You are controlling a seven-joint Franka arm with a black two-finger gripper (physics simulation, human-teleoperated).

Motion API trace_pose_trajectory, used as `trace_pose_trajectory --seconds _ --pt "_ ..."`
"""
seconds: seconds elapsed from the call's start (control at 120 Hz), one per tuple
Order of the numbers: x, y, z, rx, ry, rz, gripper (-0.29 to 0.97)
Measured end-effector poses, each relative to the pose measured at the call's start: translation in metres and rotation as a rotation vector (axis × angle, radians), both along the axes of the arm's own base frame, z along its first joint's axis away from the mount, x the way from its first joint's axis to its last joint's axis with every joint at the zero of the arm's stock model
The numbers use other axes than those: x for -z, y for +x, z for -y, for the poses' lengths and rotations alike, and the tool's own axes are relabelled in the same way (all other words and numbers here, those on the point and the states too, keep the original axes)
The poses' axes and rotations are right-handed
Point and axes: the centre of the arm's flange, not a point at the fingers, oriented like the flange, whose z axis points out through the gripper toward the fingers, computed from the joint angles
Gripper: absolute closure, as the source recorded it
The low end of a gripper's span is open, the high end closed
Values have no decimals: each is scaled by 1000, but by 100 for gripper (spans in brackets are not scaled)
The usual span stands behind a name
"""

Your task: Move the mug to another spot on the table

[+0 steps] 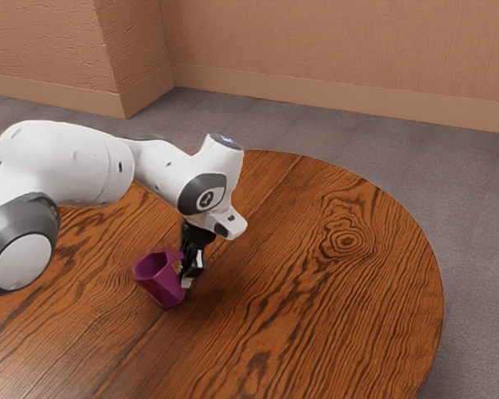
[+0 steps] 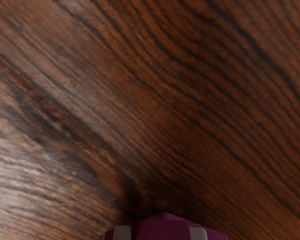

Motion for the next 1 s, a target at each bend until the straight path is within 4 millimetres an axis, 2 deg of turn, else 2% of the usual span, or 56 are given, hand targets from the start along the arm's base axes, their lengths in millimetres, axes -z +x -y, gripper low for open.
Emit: trace_pose_trajectory --seconds 0.233,0.425,0.583,0.758,1.0 --pt "5 0 4 -11 3 2 77" --pt "6 -1 5 -27 -14 -1 39" --pt "6 -1 6 -30 -21 -1 23" --pt "4 0 7 -27 -25 7 14" --pt "0 3 13 -17 -30 19 10"
